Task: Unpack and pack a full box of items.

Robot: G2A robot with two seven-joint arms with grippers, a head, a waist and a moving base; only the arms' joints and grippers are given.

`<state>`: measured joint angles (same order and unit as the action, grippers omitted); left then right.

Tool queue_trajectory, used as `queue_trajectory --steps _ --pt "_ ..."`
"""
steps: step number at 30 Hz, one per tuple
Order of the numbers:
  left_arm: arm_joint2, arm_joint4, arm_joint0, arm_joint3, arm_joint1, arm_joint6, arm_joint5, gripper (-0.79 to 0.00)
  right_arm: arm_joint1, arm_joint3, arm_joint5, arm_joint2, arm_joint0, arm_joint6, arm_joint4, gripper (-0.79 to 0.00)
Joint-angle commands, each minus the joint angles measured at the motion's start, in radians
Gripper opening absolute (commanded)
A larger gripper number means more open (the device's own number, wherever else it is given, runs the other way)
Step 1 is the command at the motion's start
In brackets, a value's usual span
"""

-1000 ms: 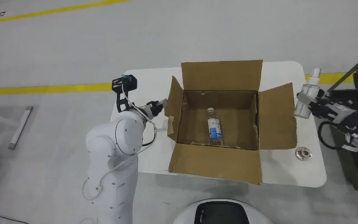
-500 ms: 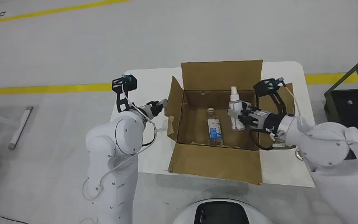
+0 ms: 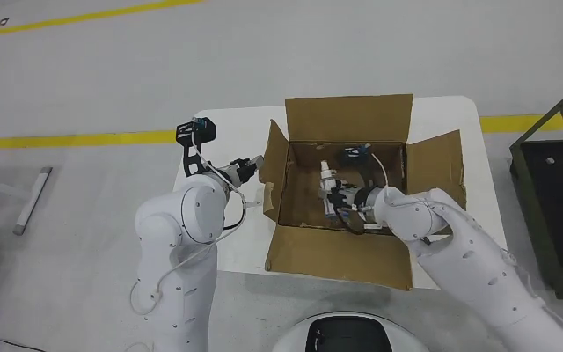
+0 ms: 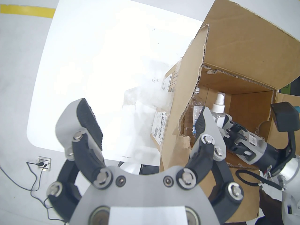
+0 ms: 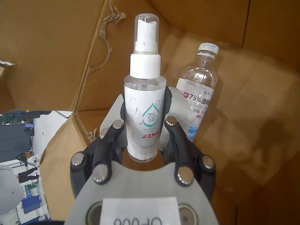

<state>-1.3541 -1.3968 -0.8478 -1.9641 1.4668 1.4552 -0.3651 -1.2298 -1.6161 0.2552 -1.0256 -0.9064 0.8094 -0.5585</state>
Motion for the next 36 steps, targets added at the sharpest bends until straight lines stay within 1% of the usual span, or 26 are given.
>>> queue_trajectory --steps 1,3,5,9,11,14,19,22,24,26,27,29,32,36 --pt "0.000 0.000 0.000 0.000 0.000 0.000 0.000 0.000 -0.010 0.037 0.021 0.026 0.025 -0.015 0.005 -0.785" --pt "0.000 0.000 0.000 0.000 0.000 0.000 0.000 0.000 -0.019 0.072 0.037 0.056 0.052 -0.021 -0.003 -0.785" --pt "0.000 0.000 0.000 0.000 0.000 0.000 0.000 0.000 -0.030 0.106 0.051 0.085 0.074 -0.026 -0.004 -0.680" --pt "0.000 0.000 0.000 0.000 0.000 0.000 0.000 0.000 -0.050 0.163 0.066 0.135 0.114 -0.032 0.007 -0.446" --pt "0.000 0.000 0.000 0.000 0.000 0.000 0.000 0.000 -0.059 0.179 0.062 0.153 0.129 -0.033 0.013 -0.437" --pt "0.000 0.000 0.000 0.000 0.000 0.000 0.000 0.000 -0.067 0.193 0.059 0.165 0.142 -0.037 0.017 -0.403" --pt "0.000 0.000 0.000 0.000 0.000 0.000 0.000 0.000 -0.069 0.185 0.056 0.155 0.142 -0.028 0.015 -0.400" --pt "0.000 0.000 0.000 0.000 0.000 0.000 0.000 0.000 -0.061 0.147 0.038 0.117 0.133 -0.023 0.015 -0.419" --pt "0.000 0.000 0.000 0.000 0.000 0.000 0.000 0.000 -0.047 0.087 0.035 0.064 0.114 -0.012 -0.004 -0.416" --pt "0.000 0.000 0.000 0.000 0.000 0.000 0.000 0.000 -0.021 -0.021 0.026 0.001 0.083 0.014 -0.118 -0.434" --pt "0.000 0.000 0.000 0.000 0.000 0.000 0.000 0.000 -0.009 -0.087 0.023 -0.043 0.053 0.030 -0.143 -0.434" --pt "0.000 0.000 0.000 0.000 0.000 0.000 0.000 0.000 0.016 -0.216 0.018 -0.152 -0.016 0.072 -0.189 -0.428" --pt "0.000 0.000 0.000 0.000 0.000 0.000 0.000 0.000 0.049 -0.381 -0.020 -0.334 -0.117 0.139 -0.251 -0.434" --pt "0.000 0.000 0.000 0.000 0.000 0.000 0.000 0.000 0.081 -0.516 -0.093 -0.568 -0.222 0.244 -0.331 -0.425"
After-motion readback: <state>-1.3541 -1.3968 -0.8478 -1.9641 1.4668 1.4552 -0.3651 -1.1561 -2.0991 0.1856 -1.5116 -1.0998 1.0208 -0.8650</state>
